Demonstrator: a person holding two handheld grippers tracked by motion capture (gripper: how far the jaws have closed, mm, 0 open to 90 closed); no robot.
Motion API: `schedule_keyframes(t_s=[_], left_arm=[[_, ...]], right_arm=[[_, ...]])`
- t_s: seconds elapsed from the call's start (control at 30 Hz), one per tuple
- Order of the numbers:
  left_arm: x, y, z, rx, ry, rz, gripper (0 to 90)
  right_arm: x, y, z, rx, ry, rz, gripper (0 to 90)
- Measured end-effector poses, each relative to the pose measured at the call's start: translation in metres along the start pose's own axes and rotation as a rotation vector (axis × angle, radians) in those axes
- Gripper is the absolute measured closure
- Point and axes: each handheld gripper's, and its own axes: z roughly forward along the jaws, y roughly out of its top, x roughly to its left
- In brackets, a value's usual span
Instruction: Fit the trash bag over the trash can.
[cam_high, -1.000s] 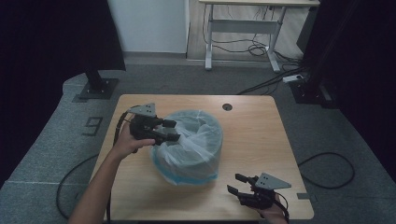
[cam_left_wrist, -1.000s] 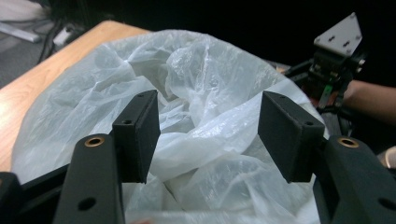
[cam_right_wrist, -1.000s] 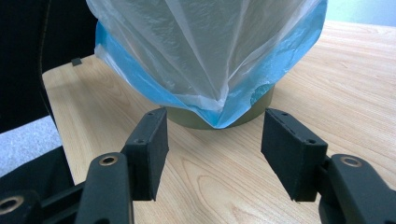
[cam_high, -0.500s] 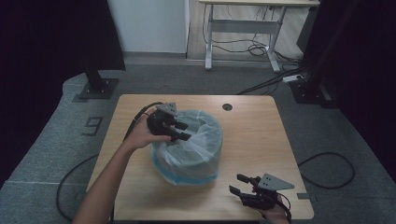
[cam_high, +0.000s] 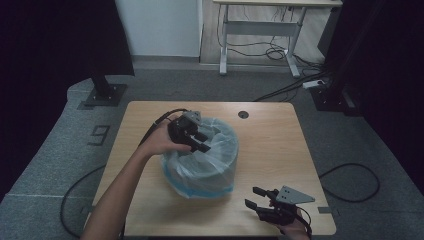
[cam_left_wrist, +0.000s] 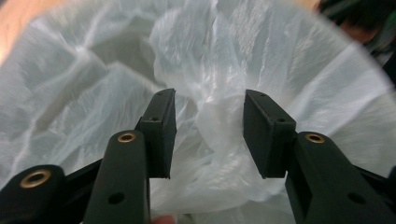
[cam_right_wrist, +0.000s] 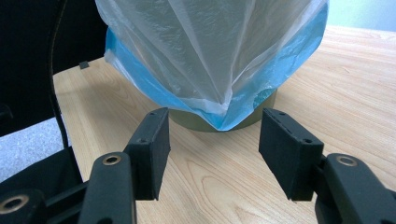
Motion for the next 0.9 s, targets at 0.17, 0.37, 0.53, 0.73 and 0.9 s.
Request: schedule_keyframes(t_s=[0.17, 0.37, 0.53, 0.73, 0.9], left_arm=[[-0.005, 0.007, 0.014, 0.101, 0.028, 0.023, 57.1], [-0.011, 0.014, 0.027, 0.172, 0.037, 0.056, 57.4], [-0.013, 0.015, 0.029, 0.182, 0.027, 0.061, 57.3], [-0.015, 0.016, 0.021, 0.134, 0.022, 0.061, 54.2], [-0.019, 0.012, 0.002, 0.058, 0.029, 0.055, 52.0]], right_arm=[[0.0, 0.0, 0.0, 0.001, 0.0, 0.004, 42.5], [0.001, 0.0, 0.0, 0.001, -0.002, 0.003, 42.6], [0.001, 0.0, 0.0, 0.003, -0.001, 0.004, 42.6], [0.001, 0.0, 0.0, 0.004, -0.001, -0.003, 42.6], [0.0, 0.0, 0.0, 0.006, -0.005, -0.005, 42.6]])
